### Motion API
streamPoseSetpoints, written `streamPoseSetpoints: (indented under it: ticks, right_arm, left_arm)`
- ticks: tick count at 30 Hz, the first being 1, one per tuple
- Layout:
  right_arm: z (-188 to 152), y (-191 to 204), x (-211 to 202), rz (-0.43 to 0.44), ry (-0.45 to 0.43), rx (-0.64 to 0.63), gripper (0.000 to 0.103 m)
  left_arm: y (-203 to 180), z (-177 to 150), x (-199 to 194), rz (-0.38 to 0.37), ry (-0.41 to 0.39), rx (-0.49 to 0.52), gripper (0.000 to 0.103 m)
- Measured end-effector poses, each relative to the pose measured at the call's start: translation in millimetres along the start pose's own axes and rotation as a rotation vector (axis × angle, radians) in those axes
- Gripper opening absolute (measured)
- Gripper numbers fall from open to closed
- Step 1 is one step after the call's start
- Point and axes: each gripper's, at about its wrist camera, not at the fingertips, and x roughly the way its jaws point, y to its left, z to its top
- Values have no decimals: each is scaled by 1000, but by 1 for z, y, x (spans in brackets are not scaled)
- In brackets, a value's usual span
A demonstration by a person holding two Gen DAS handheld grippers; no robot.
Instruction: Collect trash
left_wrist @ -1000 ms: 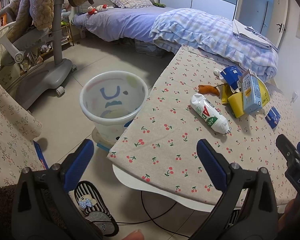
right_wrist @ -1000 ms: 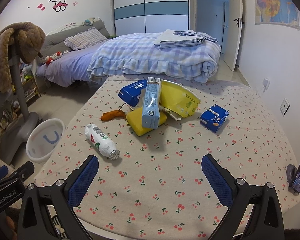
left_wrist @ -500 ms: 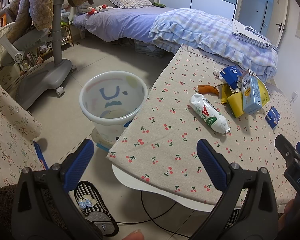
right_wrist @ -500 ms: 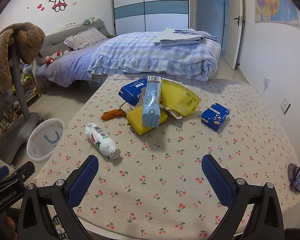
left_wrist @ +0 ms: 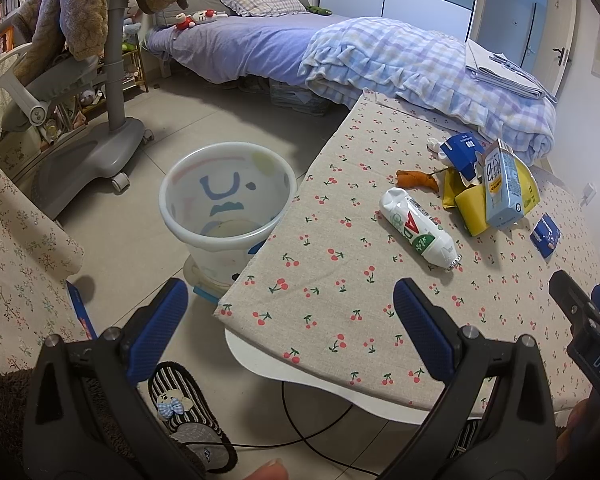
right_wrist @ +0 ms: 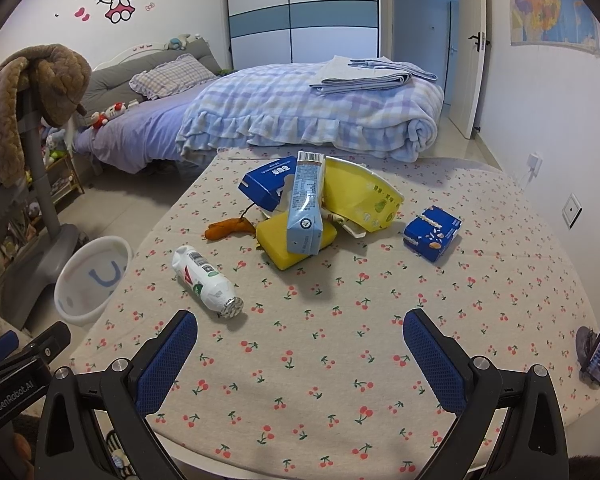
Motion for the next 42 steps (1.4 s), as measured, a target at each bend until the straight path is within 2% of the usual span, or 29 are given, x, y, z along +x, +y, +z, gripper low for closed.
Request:
streamPoseSetpoints:
  ticks: [20,22,29,32,37,42]
  right_arm:
    - [1,-5,1,-1,19,16,103]
    - [10,-15,0,23,42,43,103]
    - [53,-55,1,-2,115,40,103]
    - [69,-69,13,14,167,30,103]
    - [87,-89,40,3,238,23,103]
    - [98,-113,77,45,304,58,103]
  left_arm:
    - [-1,3,-4,-29,4,2,102]
    - [-1,8,-4,-52,9,11,102]
    - [-20,39,-6,-175,23,106,102]
    - [-36,53,10,-252,97,127,102]
    - [-62,62,50,-320,249,153,99]
    - [-72,68,85,-345,308,114,94]
